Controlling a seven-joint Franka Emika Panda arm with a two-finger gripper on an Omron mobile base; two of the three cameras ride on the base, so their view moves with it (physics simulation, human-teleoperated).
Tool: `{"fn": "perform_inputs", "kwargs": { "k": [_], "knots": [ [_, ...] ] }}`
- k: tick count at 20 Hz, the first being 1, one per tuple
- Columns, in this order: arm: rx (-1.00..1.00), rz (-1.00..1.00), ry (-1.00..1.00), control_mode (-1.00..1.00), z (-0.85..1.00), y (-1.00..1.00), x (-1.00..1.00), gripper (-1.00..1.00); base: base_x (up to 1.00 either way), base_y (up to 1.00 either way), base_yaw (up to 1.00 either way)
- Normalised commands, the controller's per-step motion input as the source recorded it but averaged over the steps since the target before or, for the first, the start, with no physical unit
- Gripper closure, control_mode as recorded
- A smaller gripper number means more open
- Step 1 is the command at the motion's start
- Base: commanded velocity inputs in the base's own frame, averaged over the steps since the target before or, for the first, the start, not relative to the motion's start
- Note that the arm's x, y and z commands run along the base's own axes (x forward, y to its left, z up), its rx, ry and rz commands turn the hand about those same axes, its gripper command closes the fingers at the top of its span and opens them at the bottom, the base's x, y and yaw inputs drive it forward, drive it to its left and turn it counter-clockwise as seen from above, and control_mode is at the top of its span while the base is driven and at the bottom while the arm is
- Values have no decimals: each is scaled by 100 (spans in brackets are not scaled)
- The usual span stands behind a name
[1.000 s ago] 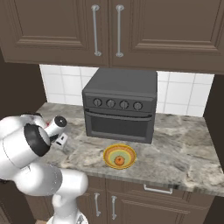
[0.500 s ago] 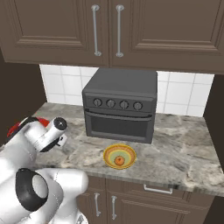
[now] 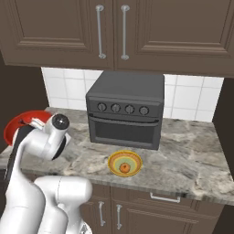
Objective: Remove the tangerine from the bowl and place it on the small plate. Then place the bowl with only the fish in the microwave, close the door, and press the start button to microwave the fish.
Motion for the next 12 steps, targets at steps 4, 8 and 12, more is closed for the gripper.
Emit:
{"fn": "perform_inputs", "kwargs": {
  "k": [4,8,12],
  "knots": [
    [0,-11,0,-100,53,-66,-50,100,0,0,0],
    [0,-12,0,-100,42,-65,-56,100,0,0,0],
    [0,-14,0,-100,48,-64,-60,100,0,0,0]
  ]
}}
